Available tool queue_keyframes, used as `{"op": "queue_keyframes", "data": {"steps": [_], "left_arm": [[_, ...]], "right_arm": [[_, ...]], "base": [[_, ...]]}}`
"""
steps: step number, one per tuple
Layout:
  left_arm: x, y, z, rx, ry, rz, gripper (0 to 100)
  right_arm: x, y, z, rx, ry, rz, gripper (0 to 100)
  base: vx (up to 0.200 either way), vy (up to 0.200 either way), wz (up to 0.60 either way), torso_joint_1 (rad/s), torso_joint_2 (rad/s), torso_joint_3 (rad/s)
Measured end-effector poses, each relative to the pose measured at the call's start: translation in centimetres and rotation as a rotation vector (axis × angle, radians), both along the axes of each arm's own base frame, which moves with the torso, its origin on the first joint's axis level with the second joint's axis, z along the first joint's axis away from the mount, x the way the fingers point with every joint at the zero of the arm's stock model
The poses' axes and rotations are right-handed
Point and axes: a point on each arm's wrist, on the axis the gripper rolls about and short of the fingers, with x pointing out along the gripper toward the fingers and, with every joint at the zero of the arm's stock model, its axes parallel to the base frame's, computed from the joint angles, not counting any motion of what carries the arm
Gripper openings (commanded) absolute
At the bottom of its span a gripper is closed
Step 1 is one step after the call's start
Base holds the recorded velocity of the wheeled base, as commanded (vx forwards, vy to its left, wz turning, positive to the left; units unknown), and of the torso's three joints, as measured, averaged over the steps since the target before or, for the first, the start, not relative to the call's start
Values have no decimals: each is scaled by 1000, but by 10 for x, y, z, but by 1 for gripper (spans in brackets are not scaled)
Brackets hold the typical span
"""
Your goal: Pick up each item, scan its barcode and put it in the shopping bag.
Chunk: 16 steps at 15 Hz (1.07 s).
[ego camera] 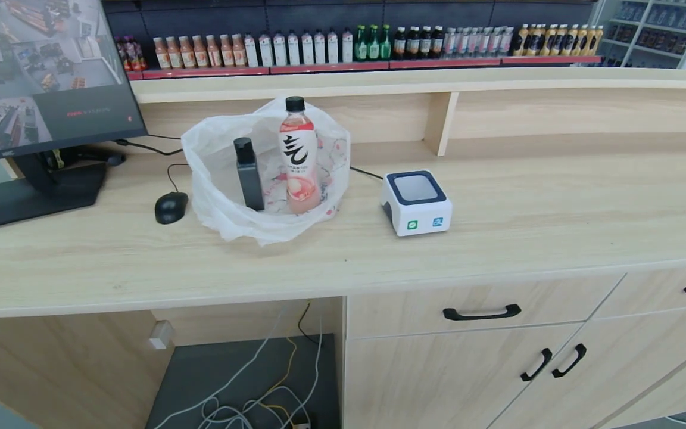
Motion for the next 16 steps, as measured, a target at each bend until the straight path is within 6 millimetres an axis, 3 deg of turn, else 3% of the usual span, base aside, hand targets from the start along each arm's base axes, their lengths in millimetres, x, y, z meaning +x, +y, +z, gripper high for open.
{"op": "queue_keyframes", "data": {"steps": [5, 16], "left_arm": [[0, 0, 0, 0, 0, 0, 100], [0, 0, 0, 3, 0, 0, 100]], "right_arm": [[0, 0, 0, 0, 0, -1, 100], [0, 0, 0, -3, 2, 0, 100]], "base": [[0, -200, 0, 1, 4, 3], [0, 0, 0, 0, 0, 0]]}}
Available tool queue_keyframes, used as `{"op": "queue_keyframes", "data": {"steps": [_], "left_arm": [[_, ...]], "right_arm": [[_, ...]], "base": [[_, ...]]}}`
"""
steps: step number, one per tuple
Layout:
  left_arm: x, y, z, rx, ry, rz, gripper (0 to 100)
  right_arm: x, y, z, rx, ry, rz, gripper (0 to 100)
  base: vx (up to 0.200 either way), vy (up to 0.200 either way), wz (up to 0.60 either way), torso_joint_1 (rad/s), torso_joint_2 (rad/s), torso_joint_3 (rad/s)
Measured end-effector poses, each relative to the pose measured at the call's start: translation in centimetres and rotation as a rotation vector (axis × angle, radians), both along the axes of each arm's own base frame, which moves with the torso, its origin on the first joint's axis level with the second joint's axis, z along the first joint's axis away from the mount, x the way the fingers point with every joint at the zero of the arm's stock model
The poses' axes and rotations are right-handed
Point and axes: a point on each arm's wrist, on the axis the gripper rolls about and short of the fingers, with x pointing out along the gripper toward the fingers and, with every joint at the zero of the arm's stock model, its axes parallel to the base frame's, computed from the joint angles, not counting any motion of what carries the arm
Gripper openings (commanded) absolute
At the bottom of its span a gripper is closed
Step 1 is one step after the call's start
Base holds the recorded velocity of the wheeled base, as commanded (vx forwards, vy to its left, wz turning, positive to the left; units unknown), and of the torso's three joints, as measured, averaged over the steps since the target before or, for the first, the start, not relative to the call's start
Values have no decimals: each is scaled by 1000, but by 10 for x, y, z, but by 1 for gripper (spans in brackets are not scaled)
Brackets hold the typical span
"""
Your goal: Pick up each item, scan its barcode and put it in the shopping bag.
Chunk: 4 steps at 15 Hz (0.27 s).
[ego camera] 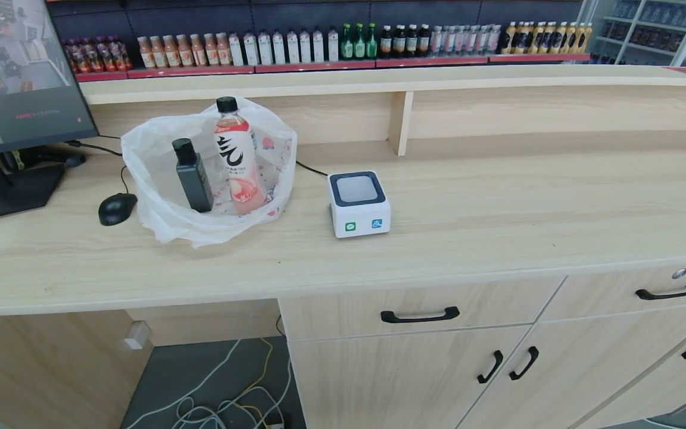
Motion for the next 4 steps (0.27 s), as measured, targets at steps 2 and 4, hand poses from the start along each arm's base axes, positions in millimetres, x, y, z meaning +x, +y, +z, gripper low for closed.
{"op": "queue_keyframes", "data": {"steps": [2, 4], "left_arm": [[0, 0, 0, 0, 0, 0, 100], [0, 0, 0, 0, 0, 0, 100]], "right_arm": [[0, 0, 0, 1, 0, 0, 100], [0, 0, 0, 0, 0, 0, 100]], "base": [[0, 0, 0, 0, 0, 0], [0, 0, 0, 0, 0, 0]]}}
